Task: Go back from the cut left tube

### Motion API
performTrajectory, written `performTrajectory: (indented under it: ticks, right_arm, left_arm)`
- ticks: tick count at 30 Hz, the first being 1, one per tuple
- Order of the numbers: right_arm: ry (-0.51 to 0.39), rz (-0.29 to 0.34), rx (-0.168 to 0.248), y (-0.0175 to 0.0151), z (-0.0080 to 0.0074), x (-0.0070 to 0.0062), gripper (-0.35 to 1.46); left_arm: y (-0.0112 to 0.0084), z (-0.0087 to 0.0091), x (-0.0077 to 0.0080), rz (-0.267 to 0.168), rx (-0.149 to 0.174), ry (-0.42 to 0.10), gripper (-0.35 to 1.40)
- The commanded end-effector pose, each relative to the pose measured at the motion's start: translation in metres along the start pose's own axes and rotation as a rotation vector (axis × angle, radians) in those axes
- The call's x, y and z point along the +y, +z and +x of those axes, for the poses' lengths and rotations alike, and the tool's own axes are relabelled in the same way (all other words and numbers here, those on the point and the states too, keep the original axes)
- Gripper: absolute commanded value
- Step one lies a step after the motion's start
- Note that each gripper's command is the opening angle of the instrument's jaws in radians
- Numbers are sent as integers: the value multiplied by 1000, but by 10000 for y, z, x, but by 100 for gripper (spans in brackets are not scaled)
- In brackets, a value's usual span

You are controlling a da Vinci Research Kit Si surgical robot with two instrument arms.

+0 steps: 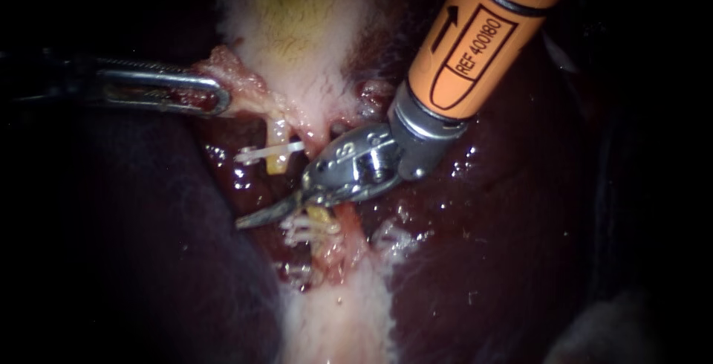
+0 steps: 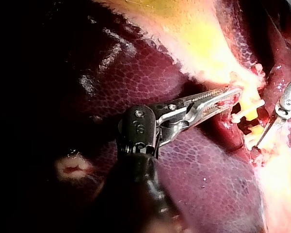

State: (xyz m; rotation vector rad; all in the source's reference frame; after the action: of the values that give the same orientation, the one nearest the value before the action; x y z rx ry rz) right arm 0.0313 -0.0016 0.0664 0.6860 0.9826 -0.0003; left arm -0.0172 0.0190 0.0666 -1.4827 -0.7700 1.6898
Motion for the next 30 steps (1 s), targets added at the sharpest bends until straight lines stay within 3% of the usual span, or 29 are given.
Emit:
performTrajectory:
  ticks: [1,10,11,12,13,14,23,25,28,30]
  right_arm:
    - [0,-1,0,0,0,0,-35]
    - [-2,1,5,0,-2,-2,-33]
    - [-3,2,11,0,-3,-2,34]
    - [-3,2,20,0,-4,-2,81]
    - [2,2,31,2,-5,-2,111]
    - [1,4,46,2,-5,-2,119]
    - [1,-13,59,1,-7,-3,131]
    - [2,-51,62,-1,-8,-3,143]
    - [4,-115,68,-11,-13,-13,145]
    - [22,-211,76,-23,-18,-25,145]
  left_arm:
    - [0,0,0,0,0,0,-35]
    - [0,0,1,0,0,0,-35]
    - [0,0,1,0,0,0,-35]
    - [0,0,1,0,0,0,-35]
    - [0,0,1,0,0,0,-35]
    - [0,0,1,0,0,0,-35]
    - [0,0,0,0,0,0,-35]
    - [0,0,0,0,0,0,-35]
    - [0,0,0,0,0,0,-35]
    - [0,0,0,0,0,0,-35]
